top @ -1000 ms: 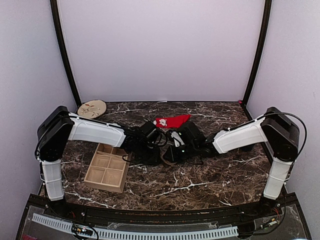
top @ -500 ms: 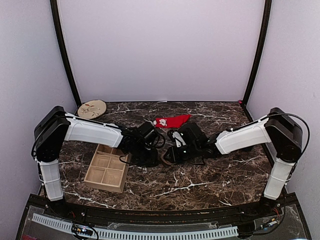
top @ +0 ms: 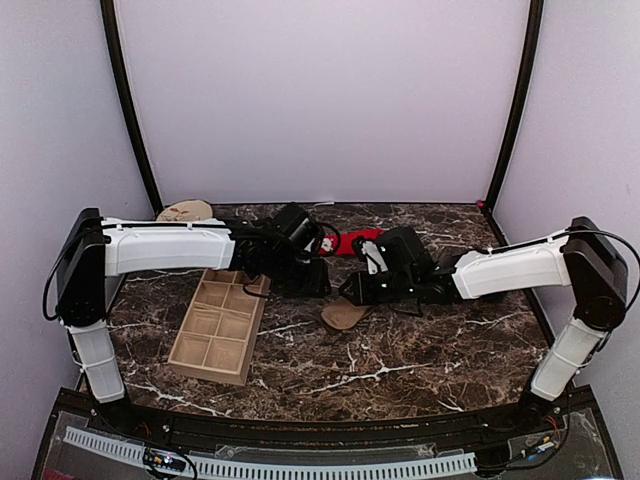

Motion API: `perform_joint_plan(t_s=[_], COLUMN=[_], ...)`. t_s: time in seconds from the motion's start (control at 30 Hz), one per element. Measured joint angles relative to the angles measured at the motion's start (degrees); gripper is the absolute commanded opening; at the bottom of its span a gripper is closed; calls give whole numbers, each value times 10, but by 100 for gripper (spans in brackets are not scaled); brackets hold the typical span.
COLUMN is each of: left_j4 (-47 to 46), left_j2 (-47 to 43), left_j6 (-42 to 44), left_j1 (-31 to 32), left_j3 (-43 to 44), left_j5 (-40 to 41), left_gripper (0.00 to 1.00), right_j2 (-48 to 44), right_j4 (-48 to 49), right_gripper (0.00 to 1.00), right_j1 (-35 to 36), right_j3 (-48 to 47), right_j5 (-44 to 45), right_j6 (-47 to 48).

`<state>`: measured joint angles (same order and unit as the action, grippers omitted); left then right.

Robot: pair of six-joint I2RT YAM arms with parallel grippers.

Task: Roll the socks
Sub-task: Smooth out the sock at the center of the board.

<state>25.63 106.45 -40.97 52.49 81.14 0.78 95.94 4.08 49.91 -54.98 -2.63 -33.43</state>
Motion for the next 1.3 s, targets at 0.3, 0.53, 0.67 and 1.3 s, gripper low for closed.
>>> perform_joint_plan(t_s=[0.3, 0.53, 0.67, 1.3], left_j4=[-7, -23, -39, -43], left_j2=[64, 90, 90, 129], left_j6=[20, 30, 33, 61], left_j1=[0, 3, 9, 12], left_j3=[54, 54, 54, 31], left_j5=[-36, -72, -86, -104], left_gripper=[36, 28, 24, 21], right_j2=[-1, 0, 7, 105], right_j4=[1, 16, 35, 174], right_gripper=[29, 27, 26, 25], right_j1=[-65, -87, -92, -129], right_j3=[23, 34, 34, 32], right_j5=[1, -13, -23, -132], right_j6=[11, 15, 15, -21])
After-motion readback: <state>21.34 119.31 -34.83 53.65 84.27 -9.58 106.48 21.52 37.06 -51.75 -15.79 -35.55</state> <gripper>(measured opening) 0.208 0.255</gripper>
